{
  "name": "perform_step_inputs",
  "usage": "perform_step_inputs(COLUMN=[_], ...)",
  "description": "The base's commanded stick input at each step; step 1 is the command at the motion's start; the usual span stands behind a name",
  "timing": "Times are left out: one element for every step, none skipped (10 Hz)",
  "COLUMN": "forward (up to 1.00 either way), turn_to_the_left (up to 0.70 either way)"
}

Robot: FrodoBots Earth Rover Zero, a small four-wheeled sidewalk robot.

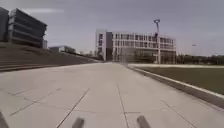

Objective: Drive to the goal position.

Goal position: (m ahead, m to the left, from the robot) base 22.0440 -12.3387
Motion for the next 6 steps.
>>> perform_step_inputs(forward=[0.7, 0.7, 0.7, 0.7, 0.7, 0.7], turn_to_the_left=[0.0, 0.0, 0.0, 0.0, 0.0, 0.0])
